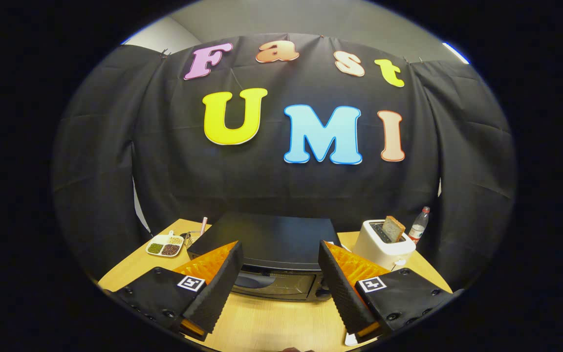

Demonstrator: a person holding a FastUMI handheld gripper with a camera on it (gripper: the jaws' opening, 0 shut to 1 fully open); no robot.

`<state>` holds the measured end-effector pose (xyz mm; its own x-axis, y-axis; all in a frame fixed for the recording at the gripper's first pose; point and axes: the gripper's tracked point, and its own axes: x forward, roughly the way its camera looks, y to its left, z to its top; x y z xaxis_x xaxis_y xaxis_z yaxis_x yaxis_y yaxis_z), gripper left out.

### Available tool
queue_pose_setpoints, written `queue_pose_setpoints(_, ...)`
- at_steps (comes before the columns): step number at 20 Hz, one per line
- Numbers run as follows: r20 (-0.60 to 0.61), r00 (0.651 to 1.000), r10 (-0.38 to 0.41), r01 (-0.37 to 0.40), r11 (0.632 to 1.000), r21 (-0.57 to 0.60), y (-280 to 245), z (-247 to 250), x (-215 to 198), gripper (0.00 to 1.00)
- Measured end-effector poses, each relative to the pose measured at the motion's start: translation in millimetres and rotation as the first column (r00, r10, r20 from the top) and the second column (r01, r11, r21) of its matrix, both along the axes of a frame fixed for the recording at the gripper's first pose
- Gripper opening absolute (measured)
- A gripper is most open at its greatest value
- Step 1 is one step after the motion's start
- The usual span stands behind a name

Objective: Open the toaster oven, put the food inside, and close the toaster oven door.

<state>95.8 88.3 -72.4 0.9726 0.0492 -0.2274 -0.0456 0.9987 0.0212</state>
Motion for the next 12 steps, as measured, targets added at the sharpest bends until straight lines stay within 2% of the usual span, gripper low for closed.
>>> queue_pose_setpoints(12, -0.153, 0.988, -0.030, 0.028, 0.999, -0.020, 44.5, -75.7, 57.3, 0.98)
